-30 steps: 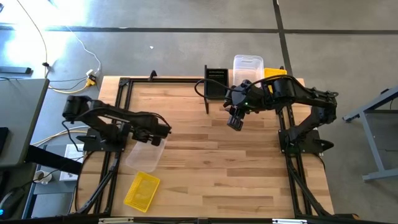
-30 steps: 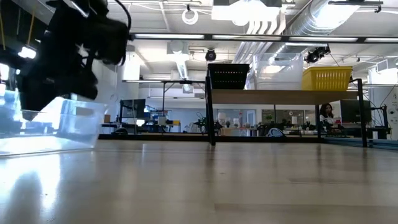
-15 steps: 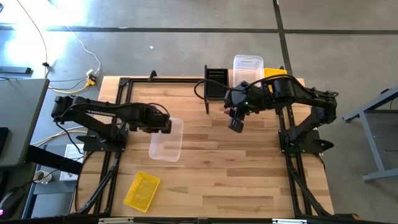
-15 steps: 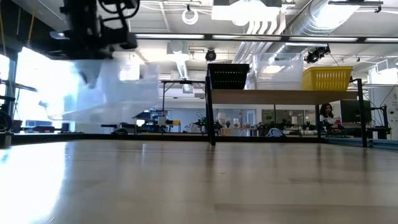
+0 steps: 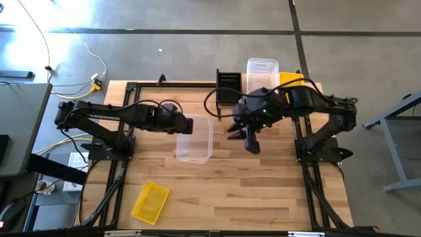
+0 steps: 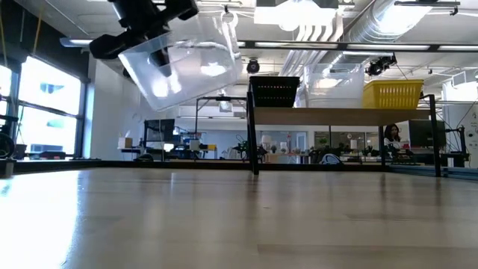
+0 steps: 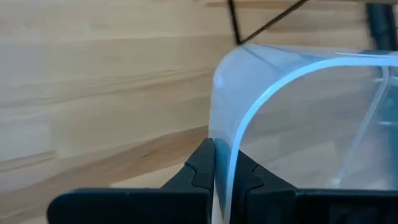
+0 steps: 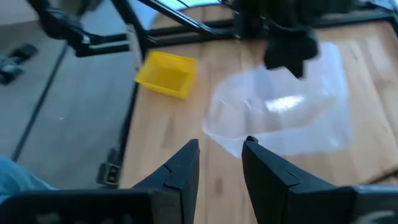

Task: Stack baskets on shelf by color
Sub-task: Stack the transparent bin on top of the stacked transparent bins on the shelf

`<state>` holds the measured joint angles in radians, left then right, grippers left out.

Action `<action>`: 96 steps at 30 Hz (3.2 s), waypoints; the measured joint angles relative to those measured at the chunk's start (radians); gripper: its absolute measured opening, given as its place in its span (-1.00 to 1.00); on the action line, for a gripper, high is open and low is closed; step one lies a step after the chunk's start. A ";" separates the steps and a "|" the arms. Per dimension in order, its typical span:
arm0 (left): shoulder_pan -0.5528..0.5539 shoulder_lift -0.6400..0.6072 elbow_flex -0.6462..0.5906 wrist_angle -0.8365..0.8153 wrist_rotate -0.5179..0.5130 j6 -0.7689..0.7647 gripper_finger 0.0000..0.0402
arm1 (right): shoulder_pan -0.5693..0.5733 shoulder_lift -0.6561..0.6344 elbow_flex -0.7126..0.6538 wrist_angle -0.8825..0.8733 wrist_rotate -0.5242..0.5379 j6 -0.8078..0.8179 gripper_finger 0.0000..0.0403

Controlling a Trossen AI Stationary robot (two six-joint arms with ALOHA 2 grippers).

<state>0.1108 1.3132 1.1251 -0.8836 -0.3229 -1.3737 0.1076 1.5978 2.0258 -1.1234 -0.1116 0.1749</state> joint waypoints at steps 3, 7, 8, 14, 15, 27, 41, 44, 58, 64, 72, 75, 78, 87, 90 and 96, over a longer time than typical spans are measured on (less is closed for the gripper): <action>0.000 0.000 0.013 0.038 -0.003 0.016 -1.00 | 0.021 0.000 0.000 0.043 -0.014 -0.001 -0.47; -0.007 0.016 0.033 0.076 -0.003 0.010 -1.00 | 0.052 0.000 0.000 0.096 0.005 -0.039 -0.46; -0.010 0.020 0.043 0.074 -0.003 0.004 -1.00 | 0.060 0.000 0.000 0.107 0.005 -0.050 -0.45; -0.024 0.057 0.080 0.079 -0.003 -0.034 -1.00 | 0.093 0.000 0.000 0.194 0.005 -0.120 -0.28; -0.026 0.062 0.080 0.079 -0.003 -0.048 -1.00 | 0.095 0.000 0.000 0.213 0.006 -0.129 -0.24; -0.027 0.165 0.081 0.037 0.038 -0.145 -1.00 | 0.131 0.115 0.000 0.192 0.008 -0.365 -0.10; -0.012 0.182 0.081 0.012 0.084 -0.142 -1.00 | 0.161 0.320 0.000 0.110 0.078 -0.446 -0.10; -0.008 0.182 0.081 0.012 0.092 -0.140 -1.00 | 0.162 0.353 0.000 0.110 0.085 -0.446 -0.10; -0.006 0.182 0.081 0.013 0.132 -0.134 -1.00 | 0.161 0.467 0.000 0.079 0.136 -0.432 -0.10; -0.006 0.181 0.081 0.025 0.136 -0.134 -1.00 | 0.163 0.494 0.000 0.050 0.172 -0.411 -0.10; 0.000 0.181 0.080 0.105 0.174 -0.089 -1.00 | 0.163 0.512 0.000 -0.009 0.188 -0.381 -0.10; 0.008 0.181 0.080 0.137 0.210 -0.062 -1.00 | 0.163 0.517 0.000 -0.053 0.190 -0.360 -0.11; 0.009 0.181 0.080 0.147 0.218 -0.047 -1.00 | 0.163 0.517 0.000 -0.094 0.199 -0.343 -0.19; 0.009 0.181 0.080 0.143 0.200 -0.026 -0.93 | 0.164 0.517 0.000 -0.136 0.195 -0.233 -0.95; 0.009 0.181 0.080 0.145 0.200 0.000 -0.84 | 0.168 0.517 0.000 -0.145 0.209 -0.203 -0.92; 0.008 0.181 0.080 0.142 0.211 0.023 -0.60 | 0.177 0.517 0.000 -0.169 0.212 -0.151 -0.98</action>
<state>0.1184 1.4944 1.2049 -0.7418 -0.1123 -1.3506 0.2846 2.1153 2.0258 -1.2921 0.1005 0.0242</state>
